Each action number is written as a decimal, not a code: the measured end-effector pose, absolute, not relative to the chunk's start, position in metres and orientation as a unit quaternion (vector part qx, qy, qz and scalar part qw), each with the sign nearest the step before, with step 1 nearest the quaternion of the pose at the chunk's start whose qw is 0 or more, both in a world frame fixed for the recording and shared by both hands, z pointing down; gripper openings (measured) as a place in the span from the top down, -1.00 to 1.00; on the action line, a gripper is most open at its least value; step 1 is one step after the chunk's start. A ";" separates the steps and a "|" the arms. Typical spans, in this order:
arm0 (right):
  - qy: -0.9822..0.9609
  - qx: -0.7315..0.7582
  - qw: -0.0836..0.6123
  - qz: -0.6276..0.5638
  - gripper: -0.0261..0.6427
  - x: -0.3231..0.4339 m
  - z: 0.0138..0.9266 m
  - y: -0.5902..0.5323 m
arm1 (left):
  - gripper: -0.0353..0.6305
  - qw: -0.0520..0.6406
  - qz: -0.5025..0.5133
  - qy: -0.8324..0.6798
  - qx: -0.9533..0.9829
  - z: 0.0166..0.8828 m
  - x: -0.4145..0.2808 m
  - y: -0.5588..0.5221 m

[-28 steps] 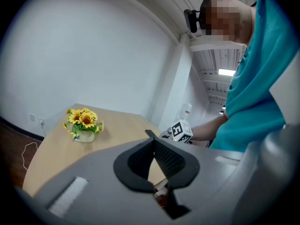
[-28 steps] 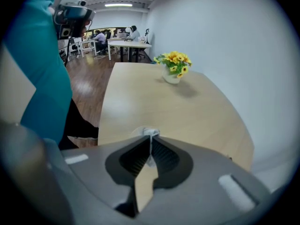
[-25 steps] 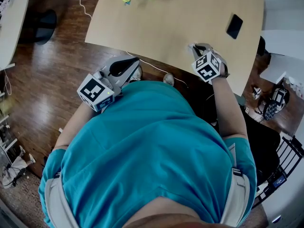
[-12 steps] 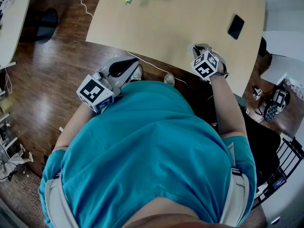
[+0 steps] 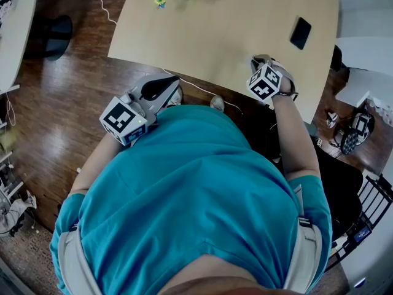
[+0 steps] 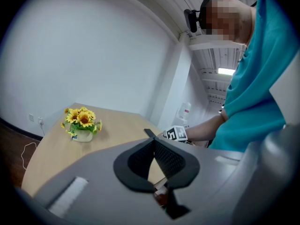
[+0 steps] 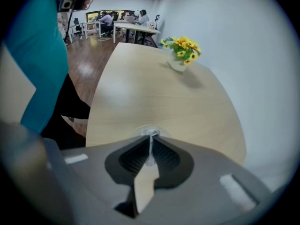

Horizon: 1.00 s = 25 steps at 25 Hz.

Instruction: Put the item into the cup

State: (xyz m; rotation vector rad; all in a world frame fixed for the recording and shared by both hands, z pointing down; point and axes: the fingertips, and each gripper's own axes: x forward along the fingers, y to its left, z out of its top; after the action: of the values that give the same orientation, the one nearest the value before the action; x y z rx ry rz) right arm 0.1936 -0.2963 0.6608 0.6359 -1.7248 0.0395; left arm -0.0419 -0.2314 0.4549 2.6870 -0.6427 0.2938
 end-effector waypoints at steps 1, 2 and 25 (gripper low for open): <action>-0.746 0.276 0.606 0.019 0.82 0.195 0.660 -0.297 | 0.88 0.180 0.105 -0.227 0.951 0.455 -0.041 -0.232; -0.746 0.278 0.604 0.021 0.77 0.195 0.659 -0.298 | 0.88 0.180 0.105 -0.226 0.952 0.455 -0.039 -0.233; -0.937 0.295 0.155 0.103 0.92 0.200 0.436 -0.201 | 0.88 0.146 0.080 -0.230 0.959 0.424 0.031 -0.175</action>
State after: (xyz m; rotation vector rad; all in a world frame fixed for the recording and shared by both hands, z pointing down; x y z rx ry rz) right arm 0.2002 -0.2012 0.4364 0.8464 -2.6842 0.2949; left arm 0.0307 -0.1747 0.4235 2.7601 -0.6629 0.2298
